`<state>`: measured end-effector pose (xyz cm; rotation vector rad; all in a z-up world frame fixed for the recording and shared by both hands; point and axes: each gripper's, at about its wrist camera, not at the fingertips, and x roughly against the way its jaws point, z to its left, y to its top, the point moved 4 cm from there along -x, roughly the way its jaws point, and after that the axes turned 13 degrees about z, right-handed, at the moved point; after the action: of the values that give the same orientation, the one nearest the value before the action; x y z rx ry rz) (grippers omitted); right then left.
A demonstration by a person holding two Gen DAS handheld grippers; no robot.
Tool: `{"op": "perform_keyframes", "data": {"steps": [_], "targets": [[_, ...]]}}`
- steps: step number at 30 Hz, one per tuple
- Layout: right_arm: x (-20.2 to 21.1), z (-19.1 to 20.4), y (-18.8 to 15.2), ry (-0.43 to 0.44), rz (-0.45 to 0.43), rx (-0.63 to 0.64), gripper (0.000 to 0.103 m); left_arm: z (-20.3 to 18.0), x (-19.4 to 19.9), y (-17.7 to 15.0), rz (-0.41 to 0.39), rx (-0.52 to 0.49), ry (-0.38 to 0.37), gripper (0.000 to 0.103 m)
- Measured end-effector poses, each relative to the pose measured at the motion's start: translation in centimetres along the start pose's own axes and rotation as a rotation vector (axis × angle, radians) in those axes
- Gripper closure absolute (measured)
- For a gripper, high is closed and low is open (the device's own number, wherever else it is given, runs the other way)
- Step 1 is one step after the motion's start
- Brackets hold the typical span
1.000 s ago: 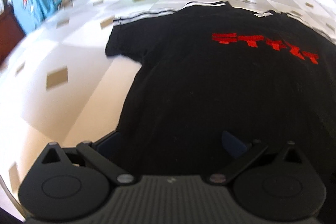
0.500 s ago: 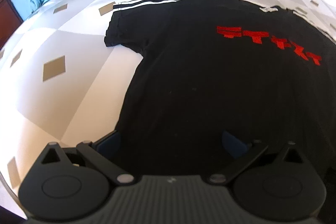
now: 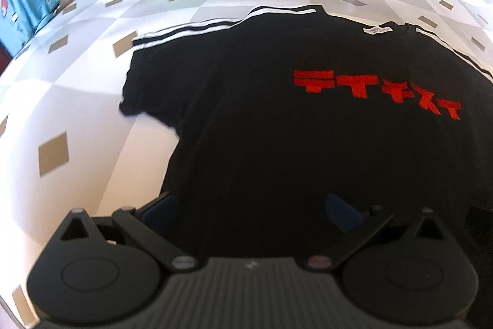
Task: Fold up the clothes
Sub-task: 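Raise both open grippers and reposition them above the shirt hem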
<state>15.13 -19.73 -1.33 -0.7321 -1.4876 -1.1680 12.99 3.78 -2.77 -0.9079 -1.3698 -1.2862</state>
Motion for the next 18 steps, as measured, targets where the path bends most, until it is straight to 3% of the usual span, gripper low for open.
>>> {"op": "perform_keyframes", "data": {"steps": [5,11,18], "targets": [[-0.6,-1.2,1.7,0.009,-0.008,-0.014,0.042,-0.9,-0.5,1.6,-0.008,-0.052,0.014,0.0],[-1.3,-2.6,3.7,0.02,-0.017,-0.031,0.042,-1.9,-1.2,3.4,-0.024,-0.083,-0.027,0.0],[-2.3,-3.5,4.5,-0.008,-0.023,-0.029,0.042,-1.8,-2.8,4.3,-0.028,-0.047,-0.07,0.0]]}}
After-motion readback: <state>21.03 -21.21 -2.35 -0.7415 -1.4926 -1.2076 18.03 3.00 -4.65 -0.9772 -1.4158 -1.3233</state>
